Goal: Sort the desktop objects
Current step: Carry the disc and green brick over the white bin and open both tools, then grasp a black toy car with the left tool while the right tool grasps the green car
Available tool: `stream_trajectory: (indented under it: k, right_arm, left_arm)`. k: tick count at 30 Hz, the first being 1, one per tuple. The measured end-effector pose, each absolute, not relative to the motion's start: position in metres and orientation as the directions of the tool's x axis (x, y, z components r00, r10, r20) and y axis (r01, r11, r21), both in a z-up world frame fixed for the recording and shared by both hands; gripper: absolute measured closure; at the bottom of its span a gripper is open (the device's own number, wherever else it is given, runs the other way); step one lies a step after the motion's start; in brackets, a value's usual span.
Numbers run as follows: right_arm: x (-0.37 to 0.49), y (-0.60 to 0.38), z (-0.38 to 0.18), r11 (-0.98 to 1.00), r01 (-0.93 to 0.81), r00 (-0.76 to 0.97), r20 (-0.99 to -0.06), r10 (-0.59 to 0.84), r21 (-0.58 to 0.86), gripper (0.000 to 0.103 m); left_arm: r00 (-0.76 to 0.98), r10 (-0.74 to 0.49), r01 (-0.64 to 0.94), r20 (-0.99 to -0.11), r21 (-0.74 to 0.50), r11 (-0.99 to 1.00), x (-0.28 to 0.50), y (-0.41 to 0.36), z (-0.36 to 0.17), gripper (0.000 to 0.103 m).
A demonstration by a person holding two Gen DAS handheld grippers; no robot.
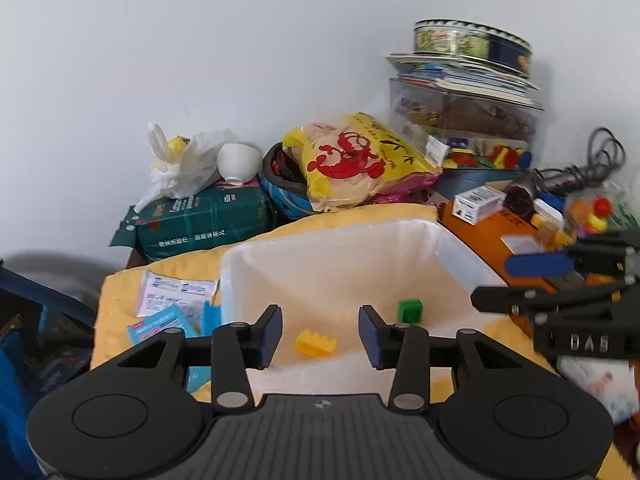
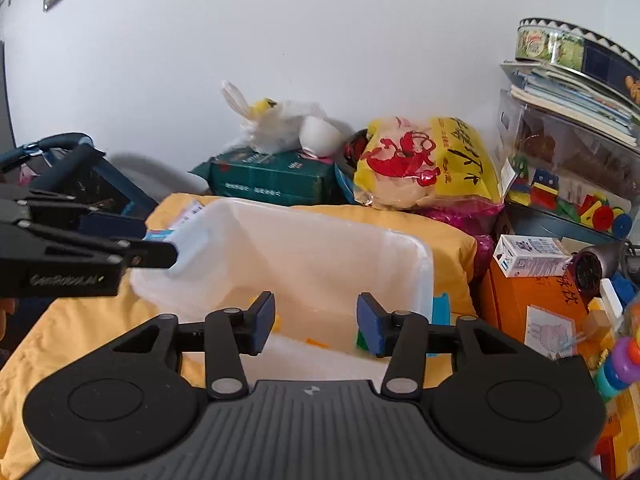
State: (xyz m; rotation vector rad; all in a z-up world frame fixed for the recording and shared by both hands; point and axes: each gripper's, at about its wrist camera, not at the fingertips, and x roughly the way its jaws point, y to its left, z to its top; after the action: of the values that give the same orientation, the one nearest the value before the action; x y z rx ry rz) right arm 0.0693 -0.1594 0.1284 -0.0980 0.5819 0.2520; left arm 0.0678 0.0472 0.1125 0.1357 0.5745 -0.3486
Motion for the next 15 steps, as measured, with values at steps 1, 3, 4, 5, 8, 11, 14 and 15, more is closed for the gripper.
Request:
stream_trajectory:
  k: [1, 3, 4, 5, 8, 11, 14, 15]
  right_arm:
    - [0.063, -0.159, 0.127, 0.964, -0.267, 0.803, -0.557, 0.212, -0.018, 0.052]
    - [0.052, -0.157, 0.119, 0.96, -0.28, 0.794, -0.568, 0.218, -0.022, 0.052]
    - [0.045, -0.156, 0.114, 0.957, -0.288, 0.79, -0.572, 0.221, -0.028, 0.052]
    - [0.038, -0.154, 0.109, 0.954, -0.296, 0.786, -0.576, 0.223, -0.035, 0.052]
    - [0.023, -0.147, 0.084, 0.949, -0.309, 0.757, -0.62, 0.207, -0.06, 0.051]
    - [0.014, -0.142, 0.061, 0.946, -0.322, 0.703, -0.676, 0.219, -0.029, 0.051]
    - [0.004, -0.137, 0.044, 0.936, -0.351, 0.656, -0.714, 0.244, -0.003, 0.051]
    - [0.001, -0.136, 0.039, 0.933, -0.36, 0.648, -0.72, 0.246, -0.005, 0.051]
  left_arm:
    - [0.786, -0.283, 0.361, -0.549, 0.036, 0.932, 0.059, 0.049, 0.11, 0.052]
    - [0.779, -0.286, 0.373, -0.558, 0.045, 0.927, 0.041, 0.052, 0.1, 0.049]
    - [0.775, -0.286, 0.376, -0.563, 0.048, 0.925, 0.034, 0.053, 0.095, 0.049]
    - [0.77, -0.285, 0.38, -0.571, 0.051, 0.924, 0.025, 0.054, 0.087, 0.049]
    - [0.728, -0.276, 0.371, -0.628, 0.022, 0.928, 0.014, 0.058, 0.061, 0.049]
    - [0.665, -0.284, 0.364, -0.691, -0.032, 0.931, 0.003, 0.064, 0.035, 0.049]
    - [0.647, -0.266, 0.372, -0.715, -0.008, 0.928, -0.012, 0.062, 0.018, 0.049]
    - [0.637, -0.26, 0.377, -0.726, -0.001, 0.926, -0.015, 0.06, 0.013, 0.049]
